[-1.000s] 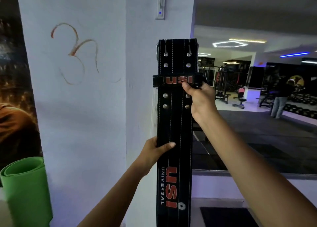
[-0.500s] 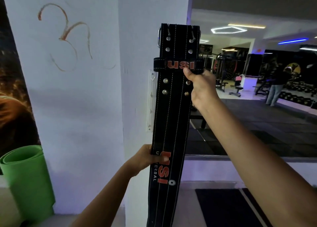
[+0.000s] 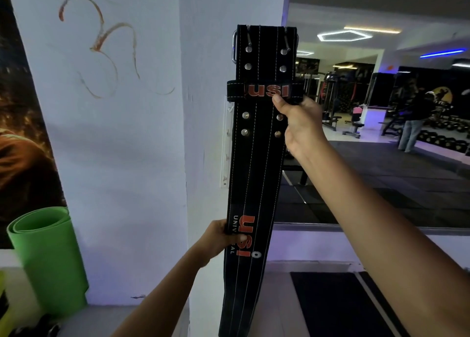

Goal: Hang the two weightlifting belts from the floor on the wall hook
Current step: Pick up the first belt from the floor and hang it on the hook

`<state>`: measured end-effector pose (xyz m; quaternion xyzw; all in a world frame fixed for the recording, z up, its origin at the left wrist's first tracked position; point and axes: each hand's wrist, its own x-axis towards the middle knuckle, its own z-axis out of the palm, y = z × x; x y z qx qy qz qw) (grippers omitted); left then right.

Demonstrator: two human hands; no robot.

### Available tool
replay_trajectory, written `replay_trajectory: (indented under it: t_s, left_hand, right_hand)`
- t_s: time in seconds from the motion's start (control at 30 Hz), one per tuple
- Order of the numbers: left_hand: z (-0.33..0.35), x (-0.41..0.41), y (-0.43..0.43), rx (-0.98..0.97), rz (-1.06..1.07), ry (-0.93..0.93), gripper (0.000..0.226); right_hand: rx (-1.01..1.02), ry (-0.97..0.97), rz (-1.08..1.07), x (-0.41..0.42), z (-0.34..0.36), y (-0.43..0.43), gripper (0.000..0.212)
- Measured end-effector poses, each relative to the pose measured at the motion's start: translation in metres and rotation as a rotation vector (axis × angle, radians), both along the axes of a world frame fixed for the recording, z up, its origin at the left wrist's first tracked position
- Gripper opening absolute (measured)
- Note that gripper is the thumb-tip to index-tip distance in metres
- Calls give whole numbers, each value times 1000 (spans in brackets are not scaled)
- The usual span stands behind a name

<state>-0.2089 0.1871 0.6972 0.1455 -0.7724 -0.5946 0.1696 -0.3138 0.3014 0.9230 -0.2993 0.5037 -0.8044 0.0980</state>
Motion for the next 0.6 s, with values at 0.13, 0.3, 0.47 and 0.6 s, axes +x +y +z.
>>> replay_trajectory:
  t_s: [0.13, 0.3, 0.47, 0.6]
  left_hand:
    - [37, 3, 6, 116, -35, 126, 35]
    - [167, -8, 19, 125, 110, 586, 33]
    - [200, -26, 29, 218, 265, 747, 13]
    - [190, -32, 29, 235, 317, 752, 6]
  right_hand:
    - [-16, 9, 3, -5, -2, 0, 12]
    - [-18, 24, 12, -6, -8, -2, 14]
    - [-31, 61, -11, -6, -17, -4, 19]
    - [104, 97, -4, -15, -59, 3, 47]
